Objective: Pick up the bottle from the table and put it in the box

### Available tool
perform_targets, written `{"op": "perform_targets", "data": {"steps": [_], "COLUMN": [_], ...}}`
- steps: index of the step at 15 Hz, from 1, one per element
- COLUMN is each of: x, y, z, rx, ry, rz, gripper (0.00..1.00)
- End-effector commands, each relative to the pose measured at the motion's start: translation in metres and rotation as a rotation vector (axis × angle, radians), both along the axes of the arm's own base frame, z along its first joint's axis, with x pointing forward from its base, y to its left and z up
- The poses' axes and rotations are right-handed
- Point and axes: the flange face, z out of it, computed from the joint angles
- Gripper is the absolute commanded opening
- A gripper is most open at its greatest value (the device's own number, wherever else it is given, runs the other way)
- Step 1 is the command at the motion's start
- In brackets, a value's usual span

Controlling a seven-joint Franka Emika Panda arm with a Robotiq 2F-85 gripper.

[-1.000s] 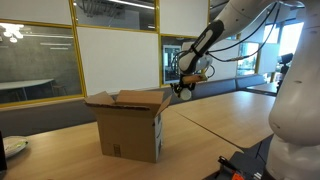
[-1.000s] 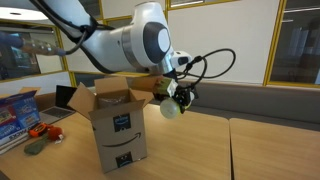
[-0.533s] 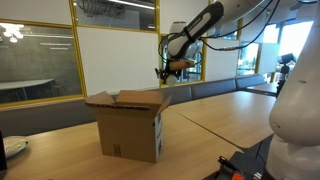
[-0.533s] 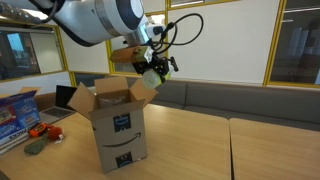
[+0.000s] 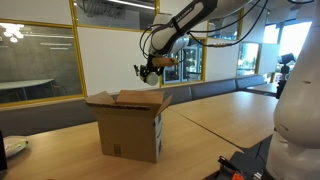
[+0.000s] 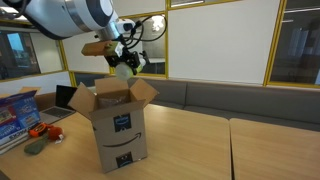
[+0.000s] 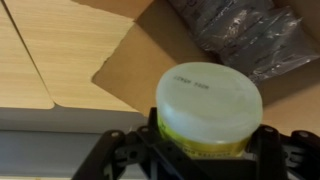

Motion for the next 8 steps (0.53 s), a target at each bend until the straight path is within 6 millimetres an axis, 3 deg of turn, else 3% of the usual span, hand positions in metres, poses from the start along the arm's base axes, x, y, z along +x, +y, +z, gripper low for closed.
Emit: {"op": "perform_targets", "data": {"steps": [1,4,8], "x": [0.006,0.001,-0.007], "y": [0.038,0.064,0.081], "z": [0.011,-0.001,-0.022], "rx": [0.070,0.116,0.187], "ry": [-0.033,-0.024,-0.043], "rz": [0.081,0.148,0.282], "gripper": [0.46,0.46,0.46]}}
